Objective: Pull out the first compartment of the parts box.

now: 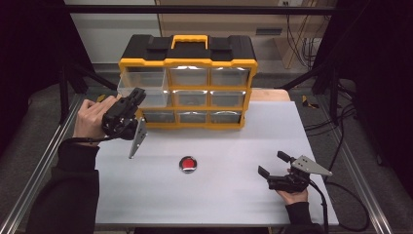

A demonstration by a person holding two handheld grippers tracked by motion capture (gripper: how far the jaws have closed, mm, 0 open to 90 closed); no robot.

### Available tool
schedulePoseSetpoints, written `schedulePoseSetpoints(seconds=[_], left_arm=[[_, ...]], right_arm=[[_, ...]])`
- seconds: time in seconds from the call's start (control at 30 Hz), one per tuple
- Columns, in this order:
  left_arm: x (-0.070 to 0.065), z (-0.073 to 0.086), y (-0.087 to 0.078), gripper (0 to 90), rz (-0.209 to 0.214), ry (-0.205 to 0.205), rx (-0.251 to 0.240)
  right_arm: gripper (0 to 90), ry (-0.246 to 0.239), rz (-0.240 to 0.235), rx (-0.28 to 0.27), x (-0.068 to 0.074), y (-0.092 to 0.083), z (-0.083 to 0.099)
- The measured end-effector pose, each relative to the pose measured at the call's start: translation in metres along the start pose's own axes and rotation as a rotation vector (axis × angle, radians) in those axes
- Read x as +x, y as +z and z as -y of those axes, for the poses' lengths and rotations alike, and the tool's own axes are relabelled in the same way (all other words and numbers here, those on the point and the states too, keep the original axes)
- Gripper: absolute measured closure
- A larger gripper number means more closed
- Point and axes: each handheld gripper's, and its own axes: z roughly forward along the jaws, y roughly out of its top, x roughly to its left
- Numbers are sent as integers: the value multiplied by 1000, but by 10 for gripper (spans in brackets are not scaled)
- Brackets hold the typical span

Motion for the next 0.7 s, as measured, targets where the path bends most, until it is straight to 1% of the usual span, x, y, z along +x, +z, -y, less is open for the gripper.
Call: schedulePoseSetpoints(seconds=[0.3, 0.4, 0.63, 0.7], left_arm=[[-3, 1, -3, 781, -2, -11, -5], [-4, 1, -4, 779, -2, -16, -5], [-3, 0, -3, 768, 6, -27, 2], [0, 0, -3, 731, 43, -62, 8]], right_arm=[[10, 3, 1, 1, 0, 0, 0], [10, -3, 0, -1, 0, 0, 0], [10, 4, 0, 1, 0, 0, 0], [10, 0, 0, -1, 0, 0, 0]])
